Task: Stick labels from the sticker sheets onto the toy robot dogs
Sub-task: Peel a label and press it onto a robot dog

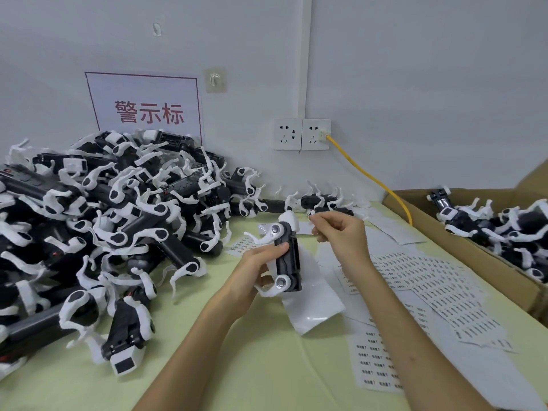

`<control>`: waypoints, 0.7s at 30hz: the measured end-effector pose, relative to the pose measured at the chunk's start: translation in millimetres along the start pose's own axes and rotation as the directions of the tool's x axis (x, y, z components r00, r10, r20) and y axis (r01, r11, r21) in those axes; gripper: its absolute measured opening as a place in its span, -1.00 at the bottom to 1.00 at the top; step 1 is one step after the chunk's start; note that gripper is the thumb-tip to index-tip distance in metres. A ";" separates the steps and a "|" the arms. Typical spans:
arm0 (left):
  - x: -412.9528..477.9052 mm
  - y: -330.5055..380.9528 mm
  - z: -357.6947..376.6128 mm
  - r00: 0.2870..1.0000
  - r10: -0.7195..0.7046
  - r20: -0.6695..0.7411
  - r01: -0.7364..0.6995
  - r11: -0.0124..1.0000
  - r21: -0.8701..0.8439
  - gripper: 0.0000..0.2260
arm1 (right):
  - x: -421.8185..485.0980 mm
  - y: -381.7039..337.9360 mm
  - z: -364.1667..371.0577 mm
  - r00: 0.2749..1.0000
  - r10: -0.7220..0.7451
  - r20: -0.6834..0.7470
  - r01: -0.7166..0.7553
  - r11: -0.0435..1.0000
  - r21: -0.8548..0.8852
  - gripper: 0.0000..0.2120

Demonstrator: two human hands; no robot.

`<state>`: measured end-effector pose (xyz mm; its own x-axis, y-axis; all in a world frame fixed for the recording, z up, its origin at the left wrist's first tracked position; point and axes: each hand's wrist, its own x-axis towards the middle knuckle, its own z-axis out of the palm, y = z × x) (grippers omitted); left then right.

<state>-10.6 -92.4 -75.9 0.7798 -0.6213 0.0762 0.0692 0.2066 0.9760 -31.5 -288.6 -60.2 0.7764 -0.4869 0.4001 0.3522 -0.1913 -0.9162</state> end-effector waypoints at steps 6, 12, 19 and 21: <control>4.3 -6.5 -0.6 0.993 -0.019 -0.117 0.024 0.999 0.041 -0.86 | -2.7 -1.6 3.4 0.997 0.008 0.083 -0.013 0.998 0.062 -0.79; 3.3 -2.6 -3.4 0.987 -0.055 -0.149 0.045 0.997 -0.070 -0.88 | -1.6 1.7 4.7 0.996 -0.024 0.085 0.027 0.999 -0.032 -0.67; 2.7 -2.7 -1.1 0.979 -0.024 -0.201 0.004 0.995 -0.100 -0.89 | -0.9 6.5 8.7 0.996 -0.017 0.090 0.025 0.995 -0.096 -0.64; 3.0 -2.5 -3.7 0.965 0.048 -0.257 -0.060 0.997 -0.041 -0.86 | -1.8 7.6 8.6 0.994 -0.043 0.097 0.055 0.991 -0.120 -0.66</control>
<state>-6.2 -91.9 -78.9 0.9160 -0.3954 0.0675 0.0474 0.2740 0.9606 -25.7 -281.8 -67.6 0.8079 -0.3929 0.4393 0.3285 -0.3187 -0.8891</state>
